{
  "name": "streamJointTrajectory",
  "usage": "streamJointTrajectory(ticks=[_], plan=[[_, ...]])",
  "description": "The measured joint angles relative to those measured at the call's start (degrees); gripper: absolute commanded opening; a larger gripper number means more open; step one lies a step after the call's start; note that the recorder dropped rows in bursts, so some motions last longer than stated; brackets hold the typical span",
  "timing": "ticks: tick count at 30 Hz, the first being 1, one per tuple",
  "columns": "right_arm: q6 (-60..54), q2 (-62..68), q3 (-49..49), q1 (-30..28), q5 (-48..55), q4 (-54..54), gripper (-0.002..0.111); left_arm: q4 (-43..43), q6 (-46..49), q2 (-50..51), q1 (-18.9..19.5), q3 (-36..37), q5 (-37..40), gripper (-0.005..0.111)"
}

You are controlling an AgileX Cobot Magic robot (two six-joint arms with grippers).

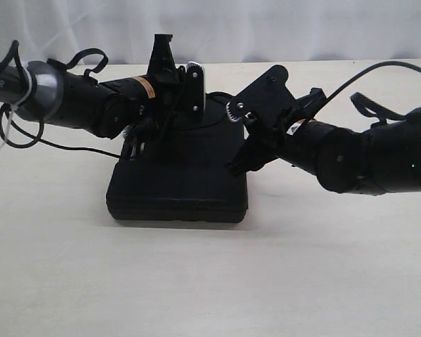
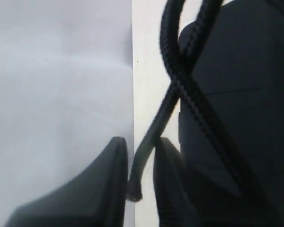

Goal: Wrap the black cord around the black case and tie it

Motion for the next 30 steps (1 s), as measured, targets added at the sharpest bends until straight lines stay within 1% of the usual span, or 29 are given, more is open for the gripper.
streamJointTrajectory(ticks=[2,7,9,10,12,16,18,19,20,25,30], plan=[[0.40,0.00,0.00,0.00,0.00,-0.23,0.004,0.00,-0.11,0.24,0.00,0.00,0.00,0.000],[0.68,0.00,0.00,0.00,0.00,-0.35,0.004,0.00,-3.16,0.26,0.00,0.00,-0.21,0.000],[0.68,0.00,0.00,0.00,0.11,-0.92,0.007,-0.16,-4.93,0.26,0.00,0.00,-0.44,0.000],[0.68,0.00,0.00,0.00,0.11,-1.63,0.009,-0.62,-5.71,0.26,0.00,0.00,-0.70,0.000],[0.68,0.00,0.00,0.00,0.11,-2.91,0.019,-2.53,-6.55,-0.43,-0.03,0.00,-0.70,0.000],[0.58,0.00,0.00,0.00,0.20,-3.73,0.038,-9.99,-7.00,-3.34,-0.03,0.00,-0.48,0.000],[0.58,0.00,0.00,0.00,0.33,-3.73,0.045,-13.60,-7.06,-5.06,-0.03,0.00,0.07,0.000],[0.58,-0.21,0.00,0.00,0.62,-3.73,0.046,-14.87,-7.06,-6.03,-0.03,0.00,0.78,0.000],[0.58,-0.48,0.00,0.00,0.91,-3.85,0.048,-15.95,-7.06,-6.98,-0.03,0.00,1.70,0.000],[0.58,-3.25,0.00,0.00,3.80,-3.85,0.047,-18.57,-7.28,-11.02,-0.94,0.00,6.29,0.000],[1.49,-6.67,0.00,0.00,5.48,-3.60,0.047,-18.45,-7.28,-13.24,-3.93,0.00,9.10,0.000]])
